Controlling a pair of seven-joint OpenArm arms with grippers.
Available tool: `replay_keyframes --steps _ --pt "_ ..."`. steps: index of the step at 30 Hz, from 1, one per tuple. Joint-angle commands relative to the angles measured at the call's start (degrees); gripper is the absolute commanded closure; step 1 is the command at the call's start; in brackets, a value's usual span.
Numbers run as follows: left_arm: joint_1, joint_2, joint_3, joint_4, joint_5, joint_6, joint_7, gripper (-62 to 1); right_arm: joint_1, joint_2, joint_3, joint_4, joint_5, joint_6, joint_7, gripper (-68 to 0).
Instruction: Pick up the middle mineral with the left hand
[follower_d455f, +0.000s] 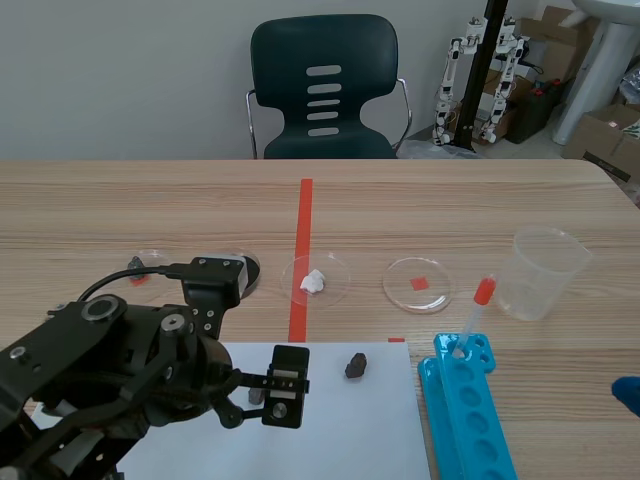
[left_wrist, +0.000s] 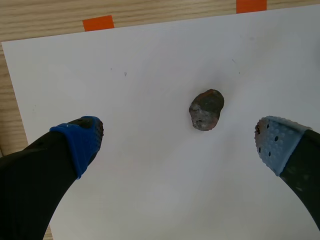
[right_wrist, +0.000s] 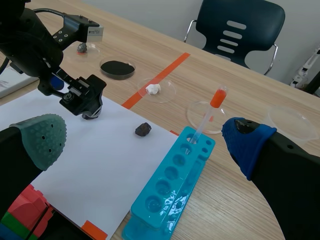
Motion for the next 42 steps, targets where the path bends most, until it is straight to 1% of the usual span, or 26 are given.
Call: replay_keyframes --steps 1,4,10,16,21,25,28,30,38,42 --pt "-0.79 0.31 1.14 0.13 0.09 0.0 -0.96 -62.3 -0.09 0.0 0.31 1.18 0.61 0.0 0.83 -67.9" --pt "-1.81 0.72 2.32 -1.18 0.07 0.04 -0.94 -62.3 -0.09 0.0 0.31 1.18 0.61 0.0 0.85 -67.9" --pt "-3.63 3.54 2.58 -4.83 0.11 0.02 -2.45 -62.3 -0.09 0.0 0.31 1.18 0.59 0.0 0.85 -67.9" --pt "-5.84 5.31 2.58 -9.55 1.01 0.0 -2.49 -62.3 -0.09 0.0 0.31 1.18 0.61 0.0 0.85 -67.9" --pt "-6.19 6.01 2.58 -11.17 1.18 -0.11 -5.09 -62.3 -0.09 0.0 0.31 1.18 0.61 0.0 0.85 -67.9" --pt "-6.19 5.99 2.58 -11.43 1.42 -0.11 -5.51 -48.0 -0.09 0.0 0.31 1.18 0.61 0.0 0.85 -67.9" --pt "-6.19 5.97 2.58 -11.45 1.62 -0.11 -5.44 -42.1 -0.09 0.0 0.31 1.18 0.61 0.0 0.85 -67.9" --pt "-6.16 5.92 2.58 -11.47 1.88 -0.11 -4.92 -41.1 -0.09 0.0 0.31 1.18 0.61 0.0 0.85 -67.9" --pt "-6.14 5.79 2.58 -11.54 2.43 -0.11 -1.95 -40.7 -0.09 0.0 0.31 1.18 0.61 0.0 0.85 -67.9" --pt "-6.14 5.79 2.58 -11.54 2.43 -0.11 -1.9 -31.7 -0.09 0.0 0.31 1.18 0.61 0.0 0.85 -67.9"
